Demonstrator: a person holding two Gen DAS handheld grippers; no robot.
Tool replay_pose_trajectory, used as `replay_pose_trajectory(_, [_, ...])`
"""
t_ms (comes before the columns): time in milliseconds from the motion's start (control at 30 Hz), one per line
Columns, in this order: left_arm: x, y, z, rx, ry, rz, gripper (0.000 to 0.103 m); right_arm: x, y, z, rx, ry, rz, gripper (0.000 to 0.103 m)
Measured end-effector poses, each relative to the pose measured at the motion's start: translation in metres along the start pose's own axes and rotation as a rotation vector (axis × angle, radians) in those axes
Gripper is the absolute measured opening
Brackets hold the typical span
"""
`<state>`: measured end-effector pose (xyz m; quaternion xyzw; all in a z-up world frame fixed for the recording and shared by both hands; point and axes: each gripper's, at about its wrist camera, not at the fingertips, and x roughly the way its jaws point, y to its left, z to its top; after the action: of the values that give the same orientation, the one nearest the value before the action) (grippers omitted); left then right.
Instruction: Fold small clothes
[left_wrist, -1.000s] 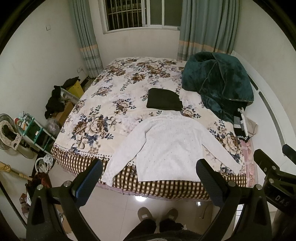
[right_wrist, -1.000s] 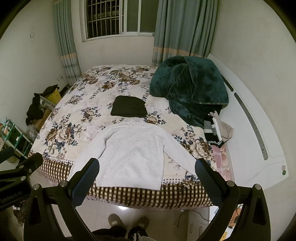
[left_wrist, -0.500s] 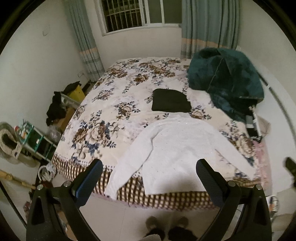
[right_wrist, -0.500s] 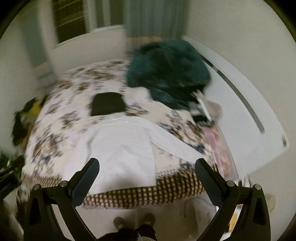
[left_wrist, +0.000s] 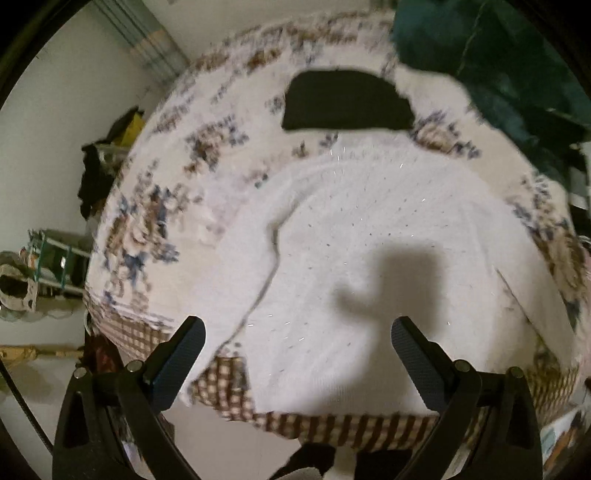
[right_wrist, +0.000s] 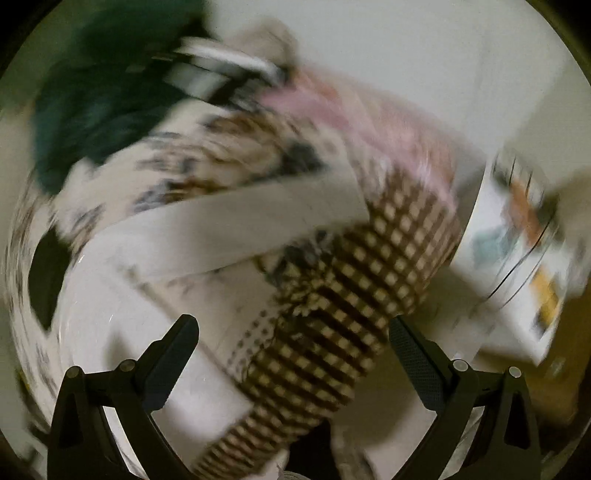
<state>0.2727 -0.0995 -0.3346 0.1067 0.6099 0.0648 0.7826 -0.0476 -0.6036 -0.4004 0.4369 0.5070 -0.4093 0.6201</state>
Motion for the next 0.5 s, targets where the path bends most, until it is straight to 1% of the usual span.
replay_pose_trajectory(67, [0.036, -0.016, 0.009, -0.016, 0.042, -0.001, 0.103, 0.052, -0.028, 0.017, 0.139, 0.035, 0.036, 0.103])
replay_pose_trajectory(100, [0.054, -0.023, 0.015, -0.017, 0.064, -0.001, 0.103, 0.071, -0.035, 0.022, 0.185, 0.045, 0.041, 0.103])
replay_pose_trajectory(133, [0.072, -0.032, 0.019, -0.015, 0.083, 0.007, 0.103, 0.096, -0.048, 0.030, 0.255, 0.050, 0.067, 0.103])
replay_pose_trajectory(233, [0.122, -0.053, 0.028, -0.012, 0.141, 0.030, 0.103, 0.148, -0.074, 0.042, 0.414, 0.033, 0.119, 0.098])
replay_pose_trajectory(300, [0.148, -0.060, 0.033, -0.023, 0.164, 0.032, 0.103, 0.170, -0.083, 0.048, 0.487, 0.013, 0.140, 0.094])
replay_pose_trajectory(400, [0.180, -0.068, 0.045, -0.040, 0.181, 0.034, 0.103, 0.188, -0.087, 0.060, 0.565, -0.069, 0.156, 0.090])
replay_pose_trajectory(433, [0.189, -0.071, 0.050, -0.049, 0.184, 0.031, 0.103, 0.189, -0.086, 0.063, 0.579, -0.103, 0.148, 0.082])
replay_pose_trajectory(467, [0.197, -0.070, 0.054, -0.062, 0.184, 0.022, 0.103, 0.190, -0.083, 0.067, 0.584, -0.135, 0.136, 0.070])
replay_pose_trajectory(500, [0.203, -0.069, 0.058, -0.071, 0.185, 0.018, 0.103, 0.190, -0.077, 0.071, 0.574, -0.159, 0.114, 0.061])
